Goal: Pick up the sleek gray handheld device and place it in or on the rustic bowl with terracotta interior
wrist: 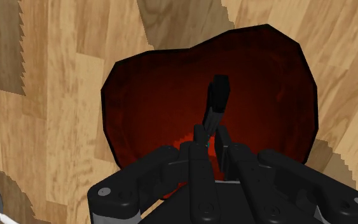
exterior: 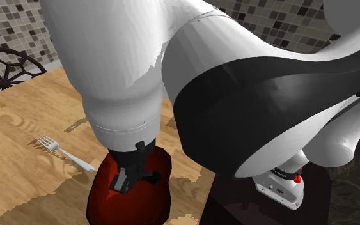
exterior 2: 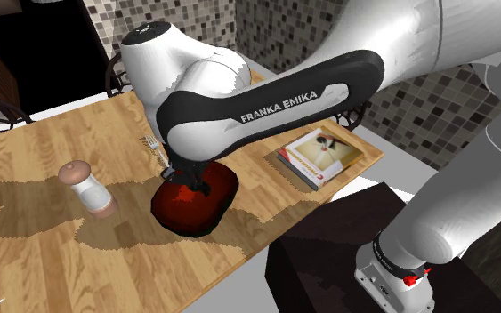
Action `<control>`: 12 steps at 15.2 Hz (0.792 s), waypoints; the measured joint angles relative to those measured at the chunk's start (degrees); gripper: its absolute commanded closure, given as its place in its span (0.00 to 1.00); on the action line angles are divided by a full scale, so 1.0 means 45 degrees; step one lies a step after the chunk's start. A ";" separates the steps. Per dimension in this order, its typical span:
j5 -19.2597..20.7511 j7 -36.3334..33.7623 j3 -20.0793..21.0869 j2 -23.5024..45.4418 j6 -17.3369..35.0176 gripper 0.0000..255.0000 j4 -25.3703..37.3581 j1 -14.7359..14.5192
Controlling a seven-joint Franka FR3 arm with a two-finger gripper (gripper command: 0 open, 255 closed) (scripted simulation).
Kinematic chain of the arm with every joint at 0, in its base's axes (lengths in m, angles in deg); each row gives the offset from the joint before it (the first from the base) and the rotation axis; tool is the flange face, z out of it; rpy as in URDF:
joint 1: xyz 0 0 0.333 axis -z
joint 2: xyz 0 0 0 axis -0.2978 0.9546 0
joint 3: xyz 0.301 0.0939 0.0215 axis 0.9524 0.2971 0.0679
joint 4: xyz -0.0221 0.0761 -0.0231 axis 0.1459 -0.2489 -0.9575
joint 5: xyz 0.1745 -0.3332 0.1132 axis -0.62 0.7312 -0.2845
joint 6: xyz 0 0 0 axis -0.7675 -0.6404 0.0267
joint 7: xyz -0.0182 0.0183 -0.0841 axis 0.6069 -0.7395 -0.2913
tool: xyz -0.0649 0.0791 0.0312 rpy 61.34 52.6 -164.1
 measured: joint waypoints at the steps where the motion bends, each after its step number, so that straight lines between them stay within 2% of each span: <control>1: 0.0070 -0.0078 0.0028 0.0099 0.0159 1.00 -0.0084 -0.0015; 9: 0.0132 -0.0127 0.0039 0.0180 0.0551 1.00 -0.0409 -0.0019; 10: 0.0132 -0.0127 0.0040 0.0179 0.0551 0.00 -0.0409 -0.0019; 12: 0.0133 -0.0126 0.0037 0.0181 0.0552 0.00 -0.0410 -0.0017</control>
